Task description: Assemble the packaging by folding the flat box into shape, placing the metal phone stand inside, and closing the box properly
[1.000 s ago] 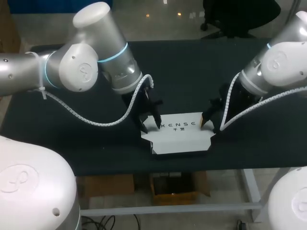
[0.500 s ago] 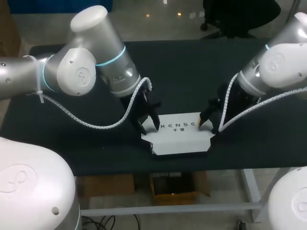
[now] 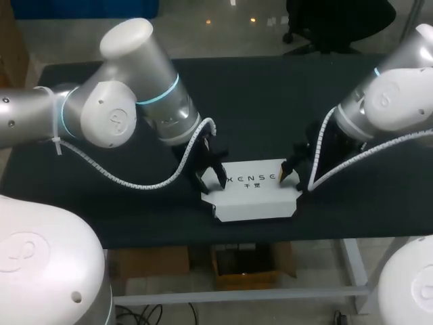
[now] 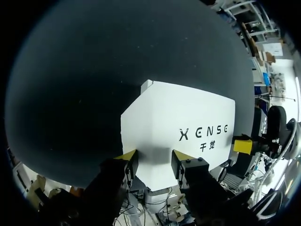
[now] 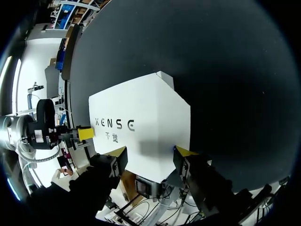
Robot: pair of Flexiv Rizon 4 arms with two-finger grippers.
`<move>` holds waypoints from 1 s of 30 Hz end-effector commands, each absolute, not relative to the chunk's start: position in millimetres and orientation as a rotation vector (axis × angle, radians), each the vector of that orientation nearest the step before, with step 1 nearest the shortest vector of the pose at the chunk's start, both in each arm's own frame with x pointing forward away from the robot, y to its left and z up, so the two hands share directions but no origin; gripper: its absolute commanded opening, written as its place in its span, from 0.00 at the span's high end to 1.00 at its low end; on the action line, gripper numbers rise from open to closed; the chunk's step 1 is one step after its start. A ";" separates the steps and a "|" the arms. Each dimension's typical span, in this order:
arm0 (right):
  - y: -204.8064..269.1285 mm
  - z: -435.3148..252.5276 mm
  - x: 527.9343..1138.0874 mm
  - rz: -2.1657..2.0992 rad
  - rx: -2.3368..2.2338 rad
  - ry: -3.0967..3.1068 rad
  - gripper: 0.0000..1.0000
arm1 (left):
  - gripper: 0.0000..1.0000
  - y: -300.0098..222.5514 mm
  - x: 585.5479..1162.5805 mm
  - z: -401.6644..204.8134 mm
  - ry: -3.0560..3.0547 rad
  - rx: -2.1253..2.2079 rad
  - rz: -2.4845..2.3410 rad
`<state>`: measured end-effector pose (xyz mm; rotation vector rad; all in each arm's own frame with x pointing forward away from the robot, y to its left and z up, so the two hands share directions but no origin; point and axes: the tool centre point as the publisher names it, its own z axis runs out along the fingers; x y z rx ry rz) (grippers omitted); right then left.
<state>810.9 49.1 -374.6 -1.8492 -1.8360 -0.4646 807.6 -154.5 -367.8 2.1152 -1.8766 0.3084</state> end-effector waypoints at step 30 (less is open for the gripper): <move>50.6 -387.4 808.5 -0.657 -1.785 -1.825 0.42 | 0.53 -151.0 802.9 -380.2 -1.875 2.030 0.502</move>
